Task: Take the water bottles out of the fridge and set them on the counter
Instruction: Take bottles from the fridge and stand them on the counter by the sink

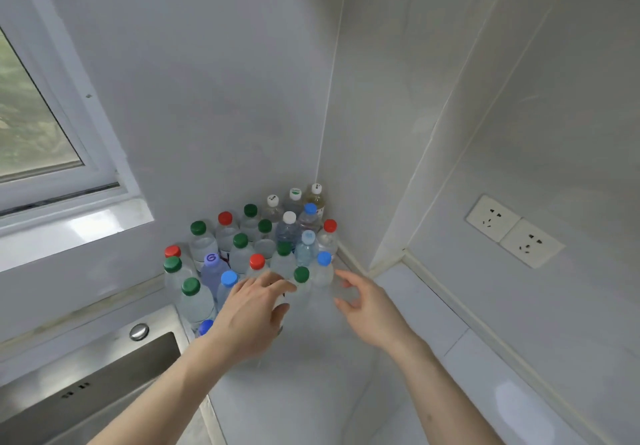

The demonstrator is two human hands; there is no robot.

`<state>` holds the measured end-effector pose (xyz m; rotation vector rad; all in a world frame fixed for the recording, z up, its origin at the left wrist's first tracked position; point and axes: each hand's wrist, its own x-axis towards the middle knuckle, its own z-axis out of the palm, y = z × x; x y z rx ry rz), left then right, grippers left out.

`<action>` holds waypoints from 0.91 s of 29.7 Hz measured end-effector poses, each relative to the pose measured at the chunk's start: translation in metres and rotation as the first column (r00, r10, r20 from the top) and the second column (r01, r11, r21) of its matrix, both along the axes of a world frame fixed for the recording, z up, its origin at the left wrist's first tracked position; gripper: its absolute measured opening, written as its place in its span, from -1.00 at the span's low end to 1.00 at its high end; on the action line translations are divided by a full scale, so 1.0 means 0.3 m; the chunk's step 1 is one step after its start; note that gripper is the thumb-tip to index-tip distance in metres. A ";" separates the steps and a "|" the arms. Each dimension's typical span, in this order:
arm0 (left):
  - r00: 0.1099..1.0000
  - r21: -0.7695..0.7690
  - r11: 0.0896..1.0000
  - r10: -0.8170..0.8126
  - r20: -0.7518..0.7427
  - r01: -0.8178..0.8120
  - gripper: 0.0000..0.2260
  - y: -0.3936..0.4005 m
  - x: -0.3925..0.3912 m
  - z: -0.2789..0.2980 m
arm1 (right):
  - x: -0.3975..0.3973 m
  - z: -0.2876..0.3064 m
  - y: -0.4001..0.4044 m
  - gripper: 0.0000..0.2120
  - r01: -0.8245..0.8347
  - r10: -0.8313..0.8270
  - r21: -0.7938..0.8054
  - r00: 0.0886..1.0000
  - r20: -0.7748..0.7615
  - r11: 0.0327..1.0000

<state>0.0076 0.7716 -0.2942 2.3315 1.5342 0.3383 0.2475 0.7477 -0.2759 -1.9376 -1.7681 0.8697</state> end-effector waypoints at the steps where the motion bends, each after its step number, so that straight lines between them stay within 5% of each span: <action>1: 1.000 -0.012 1.000 0.007 0.026 -0.006 -0.67 -0.034 -0.010 0.010 | 0.003 0.008 -0.062 -0.49 0.024 -0.024 0.002 0.998 -0.055 1.000; 4: 0.996 -0.044 0.999 0.013 0.086 -0.009 -0.69 -0.136 -0.029 0.033 | 0.012 0.016 -0.242 -0.53 0.090 -0.086 0.016 0.983 -0.160 0.996; 17: 0.951 -0.051 0.951 -0.302 0.063 0.305 -0.70 -0.380 0.187 0.179 | 0.172 0.067 -0.732 -0.52 0.337 -0.324 0.043 0.928 -0.184 0.941; 27: 0.768 0.006 0.775 -0.627 0.132 0.632 -0.70 -0.644 0.487 0.261 | 0.277 0.181 -1.232 -0.53 0.667 -0.634 0.133 0.741 -0.221 0.733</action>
